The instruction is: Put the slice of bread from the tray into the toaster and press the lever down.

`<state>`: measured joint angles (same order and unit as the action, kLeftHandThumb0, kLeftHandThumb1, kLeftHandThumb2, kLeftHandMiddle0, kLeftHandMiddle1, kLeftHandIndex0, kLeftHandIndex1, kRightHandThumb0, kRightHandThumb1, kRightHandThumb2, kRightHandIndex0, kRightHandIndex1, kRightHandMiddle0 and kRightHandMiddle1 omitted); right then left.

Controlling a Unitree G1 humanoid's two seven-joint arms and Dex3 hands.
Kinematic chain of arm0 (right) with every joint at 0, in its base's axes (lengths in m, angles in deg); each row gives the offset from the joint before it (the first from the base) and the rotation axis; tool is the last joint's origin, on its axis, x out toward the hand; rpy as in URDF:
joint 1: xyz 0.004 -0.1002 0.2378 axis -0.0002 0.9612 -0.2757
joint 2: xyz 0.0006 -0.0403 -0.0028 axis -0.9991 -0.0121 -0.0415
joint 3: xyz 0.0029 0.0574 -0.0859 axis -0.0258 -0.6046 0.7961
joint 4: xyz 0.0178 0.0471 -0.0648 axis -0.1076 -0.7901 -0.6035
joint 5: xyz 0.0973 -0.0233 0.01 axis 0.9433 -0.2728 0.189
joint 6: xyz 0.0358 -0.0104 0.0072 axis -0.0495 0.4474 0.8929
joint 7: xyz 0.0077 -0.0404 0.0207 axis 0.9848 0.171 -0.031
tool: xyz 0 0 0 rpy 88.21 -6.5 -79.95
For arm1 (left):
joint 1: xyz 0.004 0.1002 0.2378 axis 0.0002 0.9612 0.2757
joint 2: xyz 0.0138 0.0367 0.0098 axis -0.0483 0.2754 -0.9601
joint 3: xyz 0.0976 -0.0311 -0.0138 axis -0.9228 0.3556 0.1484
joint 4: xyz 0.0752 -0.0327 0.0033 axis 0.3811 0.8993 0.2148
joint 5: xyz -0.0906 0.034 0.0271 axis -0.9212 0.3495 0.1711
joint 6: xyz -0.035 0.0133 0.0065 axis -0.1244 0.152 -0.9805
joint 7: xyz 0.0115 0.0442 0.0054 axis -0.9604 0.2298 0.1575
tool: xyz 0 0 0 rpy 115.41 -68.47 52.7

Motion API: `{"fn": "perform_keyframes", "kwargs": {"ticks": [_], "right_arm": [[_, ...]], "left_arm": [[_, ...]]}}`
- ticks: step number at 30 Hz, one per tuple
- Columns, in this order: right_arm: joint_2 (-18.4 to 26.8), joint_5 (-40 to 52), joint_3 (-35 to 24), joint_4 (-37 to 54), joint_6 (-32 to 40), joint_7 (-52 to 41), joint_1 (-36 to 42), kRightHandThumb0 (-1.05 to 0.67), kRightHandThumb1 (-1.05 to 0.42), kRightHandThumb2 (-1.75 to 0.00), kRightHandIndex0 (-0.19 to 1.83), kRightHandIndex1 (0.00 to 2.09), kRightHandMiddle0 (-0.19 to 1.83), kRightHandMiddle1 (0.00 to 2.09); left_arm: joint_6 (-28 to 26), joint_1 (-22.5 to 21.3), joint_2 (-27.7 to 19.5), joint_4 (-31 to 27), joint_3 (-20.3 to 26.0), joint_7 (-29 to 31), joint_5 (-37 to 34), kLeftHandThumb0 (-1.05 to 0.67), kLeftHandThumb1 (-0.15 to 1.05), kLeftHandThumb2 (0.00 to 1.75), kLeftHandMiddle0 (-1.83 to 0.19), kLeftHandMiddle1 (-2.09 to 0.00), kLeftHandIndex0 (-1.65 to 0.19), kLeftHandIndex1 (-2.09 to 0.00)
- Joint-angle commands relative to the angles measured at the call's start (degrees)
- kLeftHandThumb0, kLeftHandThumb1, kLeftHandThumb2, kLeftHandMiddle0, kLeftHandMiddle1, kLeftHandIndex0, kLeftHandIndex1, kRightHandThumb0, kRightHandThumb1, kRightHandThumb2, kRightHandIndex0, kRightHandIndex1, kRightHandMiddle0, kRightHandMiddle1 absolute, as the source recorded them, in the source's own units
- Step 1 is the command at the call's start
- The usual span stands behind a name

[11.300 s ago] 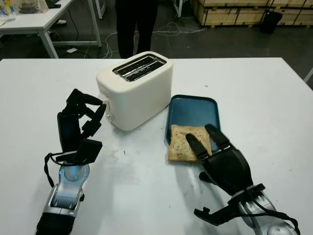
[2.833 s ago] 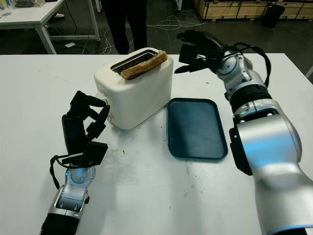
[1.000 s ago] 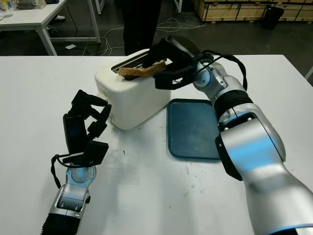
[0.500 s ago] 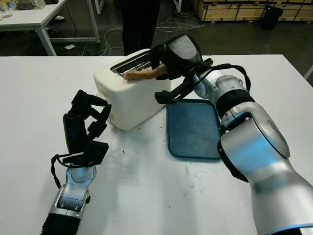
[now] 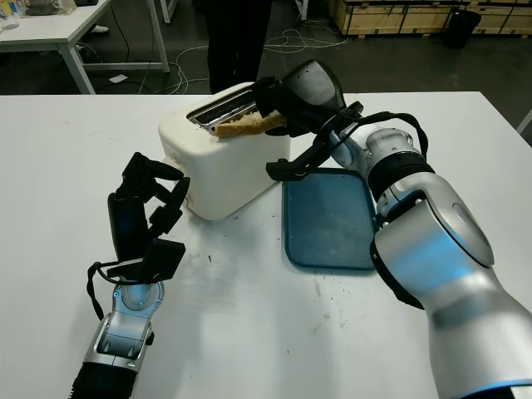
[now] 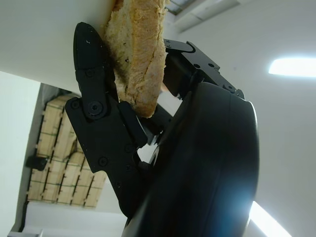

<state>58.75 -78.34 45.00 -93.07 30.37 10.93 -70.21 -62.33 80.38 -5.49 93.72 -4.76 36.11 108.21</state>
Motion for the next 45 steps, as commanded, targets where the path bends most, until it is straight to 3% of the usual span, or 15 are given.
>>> {"fn": "perform_keyframes", "kwargs": {"ticks": [1,7,21,25,32,35,45], "right_arm": [[-0.65,3.8,-2.81,0.25,-1.49,-4.26,-3.61,-0.56,-0.92,-0.46,1.09,1.75,0.79,1.75],[-0.41,4.84,-4.73,0.5,-1.59,-11.14,-8.7,-0.58,-0.92,-0.47,1.07,1.75,0.77,1.74],[-2.2,-5.93,5.54,-0.47,0.96,-5.12,-19.31,-0.54,-0.92,-0.37,1.1,1.75,0.81,1.74],[-3.24,-9.0,8.96,-1.08,2.44,-3.59,-19.91,-0.55,-0.92,-0.41,0.96,1.73,0.77,1.65],[-4.48,-14.5,15.2,-1.72,3.38,-0.76,-19.34,-0.57,-0.92,-0.44,1.18,1.75,0.84,1.74],[-4.72,-17.06,17.93,-1.96,3.77,0.94,-18.83,-0.58,-0.92,-0.37,1.2,1.75,0.86,1.75],[-4.66,-18.95,21.75,-2.59,3.89,-2.81,-18.84,-0.53,-0.92,-0.4,1.15,1.75,0.79,1.75]], "left_arm": [[0.19,-0.39,0.03,-0.29,-0.31,0.06,0.05,-0.39,0.92,0.25,-0.77,-1.75,-0.52,-1.57],[0.26,-0.31,0.39,0.12,-0.5,-0.43,0.33,-0.39,0.92,0.24,-0.77,-1.75,-0.52,-1.57],[0.31,-0.22,0.59,0.38,-0.48,-1.09,0.74,-0.4,0.92,0.25,-0.77,-1.75,-0.52,-1.61],[0.06,-0.07,0.61,0.09,-0.6,-0.82,0.55,-0.4,0.92,0.25,-0.78,-1.75,-0.51,-1.6],[-0.27,0.28,0.77,-0.17,-0.62,-1.33,1.07,-0.4,0.92,0.26,-0.76,-1.75,-0.5,-1.62],[-0.56,0.43,0.89,-0.34,-0.59,-1.49,1.01,-0.41,0.92,0.26,-0.76,-1.75,-0.49,-1.62],[-0.07,0.59,0.52,-0.09,-0.63,-1.55,0.98,-0.41,0.92,0.27,-0.76,-1.75,-0.49,-1.62]]}}
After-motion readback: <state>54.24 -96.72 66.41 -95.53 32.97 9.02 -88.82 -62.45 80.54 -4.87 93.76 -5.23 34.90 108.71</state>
